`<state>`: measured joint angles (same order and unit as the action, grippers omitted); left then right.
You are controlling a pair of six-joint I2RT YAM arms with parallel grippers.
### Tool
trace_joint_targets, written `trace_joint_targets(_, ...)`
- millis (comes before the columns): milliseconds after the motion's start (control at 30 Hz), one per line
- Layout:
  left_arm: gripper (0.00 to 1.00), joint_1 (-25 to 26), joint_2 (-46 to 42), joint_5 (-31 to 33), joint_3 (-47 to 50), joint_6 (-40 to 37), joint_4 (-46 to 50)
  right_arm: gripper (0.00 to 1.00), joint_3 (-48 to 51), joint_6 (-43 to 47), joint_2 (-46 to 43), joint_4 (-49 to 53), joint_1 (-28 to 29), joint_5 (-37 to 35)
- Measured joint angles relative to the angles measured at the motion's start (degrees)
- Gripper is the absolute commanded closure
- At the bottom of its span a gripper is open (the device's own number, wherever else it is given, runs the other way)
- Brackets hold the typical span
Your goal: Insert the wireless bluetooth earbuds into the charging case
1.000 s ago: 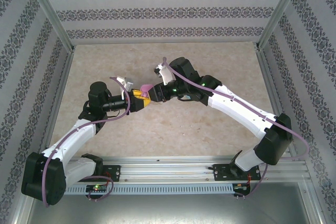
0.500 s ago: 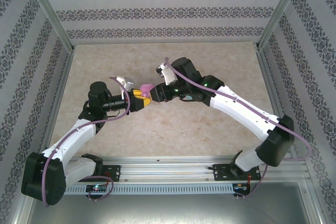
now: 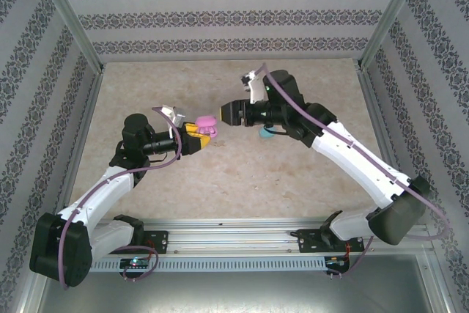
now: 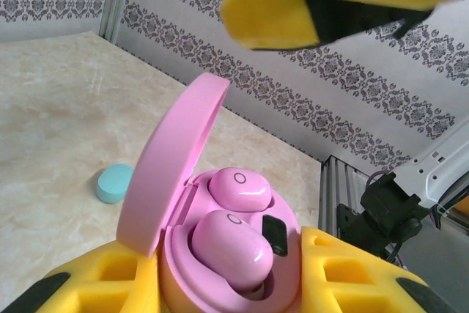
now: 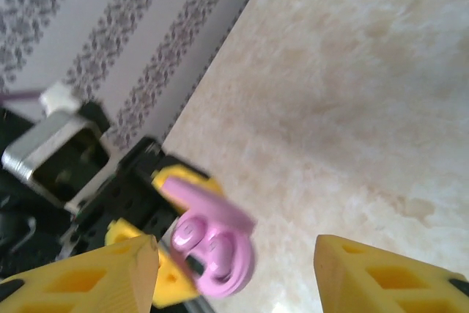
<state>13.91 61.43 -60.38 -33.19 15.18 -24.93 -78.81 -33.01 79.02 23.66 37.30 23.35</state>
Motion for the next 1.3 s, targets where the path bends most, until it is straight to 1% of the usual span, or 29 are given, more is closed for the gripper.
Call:
trace_joint_targets(133, 0.73, 0.52, 0.68, -0.02, -0.66, -0.61, -0.48, 0.37, 0.61, -6.4, 2.91, -4.35, -2.86, 2.19)
trace_joint_targets(333, 0.73, 0.76, 4.11, 0.11, -3.02, -1.01, -2.6, 0.35, 0.92, -13.25, 8.13, -9.27, -3.04, 8.24)
trace_joint_targets(433, 0.73, 0.76, 5.84, 0.68, -4.09, -0.98, -3.04, 0.34, 2.71, -15.58, 8.28, -11.47, -3.04, 10.51)
trace_joint_targets(700, 0.73, 0.76, 8.52, 3.06, -5.27, -0.28, -4.31, 0.33, 8.33, -21.05, 7.91, -17.18, -3.04, 13.42)
trace_joint_targets(800, 0.73, 0.76, 9.03, 3.5, -5.44, 0.57, -5.31, 0.34, 9.53, -23.39, 7.91, -19.61, -3.08, 14.14)
trace_joint_targets(1033, 0.73, 1.05, 10.12, 4.11, -5.49, 3.19, -9.27, 0.44, 11.02, -29.35, 7.93, -26.62, -3.06, 17.18)
trace_joint_targets(1167, 0.71, 1.05, 10.32, 4.68, -5.79, 4.0, -10.56, 0.58, 11.89, -32.28, 8.04, -30.12, -3.26, 18.29)
trace_joint_targets(1300, 0.66, 1.03, 10.82, 5.22, -5.97, 4.39, -11.08, 0.67, 12.94, -34.93, 8.39, -33.05, -3.82, 18.88)
